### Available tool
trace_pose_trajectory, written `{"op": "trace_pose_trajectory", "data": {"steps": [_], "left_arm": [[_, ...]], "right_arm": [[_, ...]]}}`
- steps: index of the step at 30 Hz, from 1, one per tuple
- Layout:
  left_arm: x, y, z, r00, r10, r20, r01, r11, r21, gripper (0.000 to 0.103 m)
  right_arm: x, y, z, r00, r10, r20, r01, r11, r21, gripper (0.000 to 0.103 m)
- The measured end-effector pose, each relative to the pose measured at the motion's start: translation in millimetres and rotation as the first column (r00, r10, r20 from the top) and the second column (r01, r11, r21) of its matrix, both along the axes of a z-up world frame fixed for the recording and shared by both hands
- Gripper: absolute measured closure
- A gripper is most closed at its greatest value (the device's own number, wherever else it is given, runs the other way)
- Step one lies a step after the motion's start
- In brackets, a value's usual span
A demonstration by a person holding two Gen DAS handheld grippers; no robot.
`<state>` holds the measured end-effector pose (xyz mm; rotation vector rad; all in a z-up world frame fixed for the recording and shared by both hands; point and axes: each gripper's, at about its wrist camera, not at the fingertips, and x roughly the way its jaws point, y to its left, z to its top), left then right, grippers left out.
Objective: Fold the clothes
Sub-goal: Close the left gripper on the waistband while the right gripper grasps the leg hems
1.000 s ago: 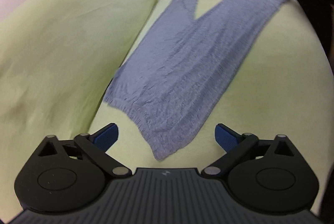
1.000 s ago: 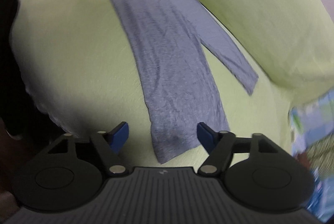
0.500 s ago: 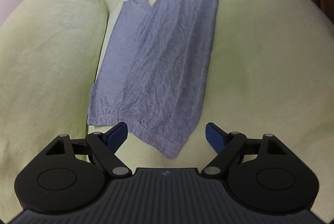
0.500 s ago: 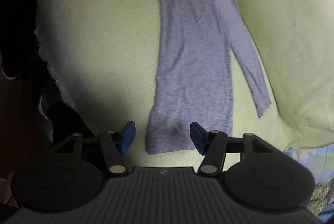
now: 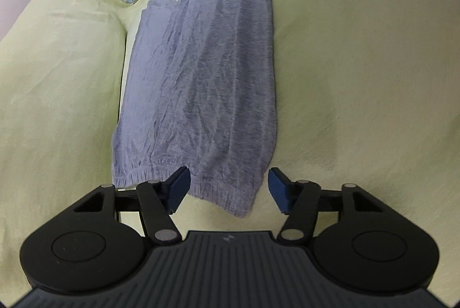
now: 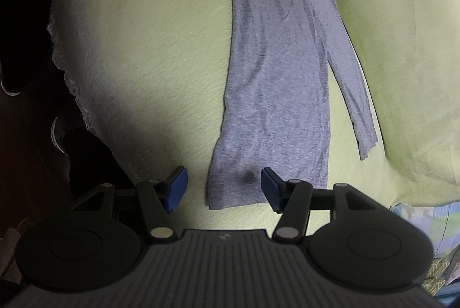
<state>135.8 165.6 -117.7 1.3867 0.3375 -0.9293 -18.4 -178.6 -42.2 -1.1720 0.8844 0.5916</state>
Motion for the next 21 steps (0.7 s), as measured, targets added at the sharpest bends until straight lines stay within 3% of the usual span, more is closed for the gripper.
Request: {"op": "trace_pose_trajectory", "data": {"steps": [14, 21], "left_arm": [[9.2, -5.2, -3.7, 0.994, -0.088, 0.060, 0.085, 0.995, 0.053, 0.043], [4.4, -2.9, -7.5, 0.993, -0.098, 0.064, 0.095, 0.994, 0.058, 0.054]], "right_arm": [[-4.6, -1.3, -2.8, 0.997, -0.030, 0.065, 0.033, 0.998, -0.046, 0.050], [-10.0, -0.2, -5.4, 0.996, -0.009, 0.087, 0.015, 0.997, -0.070, 0.052]]}}
